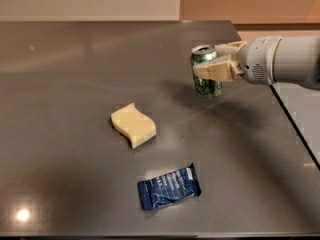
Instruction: Place green can upright
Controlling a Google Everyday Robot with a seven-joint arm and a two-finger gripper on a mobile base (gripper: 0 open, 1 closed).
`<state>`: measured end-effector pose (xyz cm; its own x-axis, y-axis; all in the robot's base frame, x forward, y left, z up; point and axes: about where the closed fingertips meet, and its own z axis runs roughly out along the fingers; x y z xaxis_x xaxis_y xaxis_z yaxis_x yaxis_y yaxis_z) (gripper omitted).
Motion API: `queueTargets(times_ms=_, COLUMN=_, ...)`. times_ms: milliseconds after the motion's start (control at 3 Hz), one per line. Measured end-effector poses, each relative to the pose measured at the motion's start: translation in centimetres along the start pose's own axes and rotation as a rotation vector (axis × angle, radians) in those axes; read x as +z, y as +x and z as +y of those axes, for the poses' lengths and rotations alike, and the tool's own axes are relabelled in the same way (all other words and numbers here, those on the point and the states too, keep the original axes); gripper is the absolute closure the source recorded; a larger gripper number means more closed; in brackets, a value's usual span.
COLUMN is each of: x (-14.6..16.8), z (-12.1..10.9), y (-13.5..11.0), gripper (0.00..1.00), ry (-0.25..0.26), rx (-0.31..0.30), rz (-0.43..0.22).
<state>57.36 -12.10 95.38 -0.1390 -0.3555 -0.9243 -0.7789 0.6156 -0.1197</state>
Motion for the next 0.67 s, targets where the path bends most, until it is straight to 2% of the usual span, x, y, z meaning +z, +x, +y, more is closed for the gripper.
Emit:
queueTargets(times_ms=333, x=-0.4, z=-0.1, y=1.1, gripper=1.00, ry=-0.041, rx=-0.069, rz=-0.071)
queueTargets(times_ms=667, x=-0.6, z=-0.4, y=2.3, gripper=1.00, ry=-0.078, rx=-0.084, rz=-0.136)
